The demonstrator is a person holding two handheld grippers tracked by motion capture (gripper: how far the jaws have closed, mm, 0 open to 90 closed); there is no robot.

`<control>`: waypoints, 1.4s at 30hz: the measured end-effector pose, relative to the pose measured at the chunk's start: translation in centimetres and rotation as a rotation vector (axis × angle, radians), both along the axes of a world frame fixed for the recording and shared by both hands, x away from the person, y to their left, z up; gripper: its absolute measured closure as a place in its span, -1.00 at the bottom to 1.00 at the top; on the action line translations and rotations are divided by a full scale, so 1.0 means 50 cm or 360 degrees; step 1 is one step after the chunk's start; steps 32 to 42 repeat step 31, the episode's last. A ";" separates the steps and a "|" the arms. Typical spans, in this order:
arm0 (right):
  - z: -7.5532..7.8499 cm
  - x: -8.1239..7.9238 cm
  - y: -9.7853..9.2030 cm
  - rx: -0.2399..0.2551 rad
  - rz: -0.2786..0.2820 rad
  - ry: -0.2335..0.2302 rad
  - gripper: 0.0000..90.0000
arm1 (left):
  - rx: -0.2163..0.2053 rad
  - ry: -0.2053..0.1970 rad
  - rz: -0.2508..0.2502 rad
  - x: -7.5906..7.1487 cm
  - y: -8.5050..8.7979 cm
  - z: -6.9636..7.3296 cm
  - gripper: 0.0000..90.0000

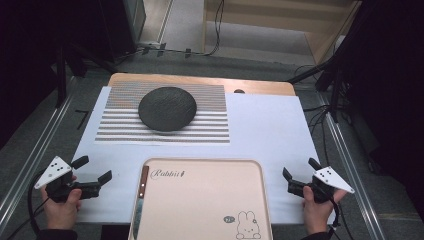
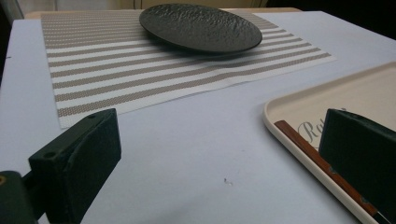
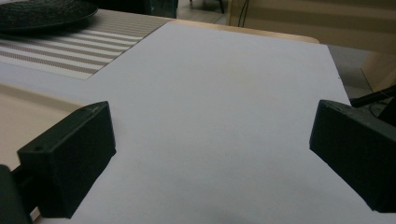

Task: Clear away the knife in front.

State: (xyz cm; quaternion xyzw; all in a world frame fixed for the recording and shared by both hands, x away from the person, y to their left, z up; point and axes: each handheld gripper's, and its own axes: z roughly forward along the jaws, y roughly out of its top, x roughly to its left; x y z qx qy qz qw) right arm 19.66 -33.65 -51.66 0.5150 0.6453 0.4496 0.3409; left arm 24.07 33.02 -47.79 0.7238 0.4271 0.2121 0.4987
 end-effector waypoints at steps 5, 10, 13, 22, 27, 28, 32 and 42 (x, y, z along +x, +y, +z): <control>0.000 0.000 0.000 0.0002 0.0003 -0.0003 -1.00 | -0.0028 0.0000 0.0048 0.004 0.023 -0.005 -1.00; 0.000 0.000 0.000 -0.0003 0.0006 -0.0002 -1.00 | -0.0043 -0.0017 0.0083 0.003 0.037 -0.003 -1.00; 0.000 0.000 0.000 -0.0002 0.0007 -0.0003 -1.00 | -0.0050 -0.0029 0.0094 0.002 0.045 -0.003 -1.00; 0.000 0.001 0.000 -0.0005 0.0016 -0.0005 -1.00 | -0.0065 -0.0023 0.0126 0.002 0.057 -0.004 -1.00; 0.000 0.001 0.000 -0.0008 0.0017 -0.0005 -1.00 | -0.0073 -0.0013 0.0121 0.002 0.055 -0.006 -1.00; 0.000 0.001 0.000 -0.0011 0.0017 -0.0005 -1.00 | -0.0074 -0.0013 0.0126 0.002 0.055 -0.006 -1.00; -0.001 0.001 0.000 0.0003 0.0015 0.0003 -1.00 | -0.0080 -0.0010 0.0130 0.003 0.057 -0.007 -1.00; -0.001 0.001 0.000 0.0003 0.0015 0.0003 -1.00 | -0.0080 -0.0010 0.0130 0.003 0.057 -0.007 -1.00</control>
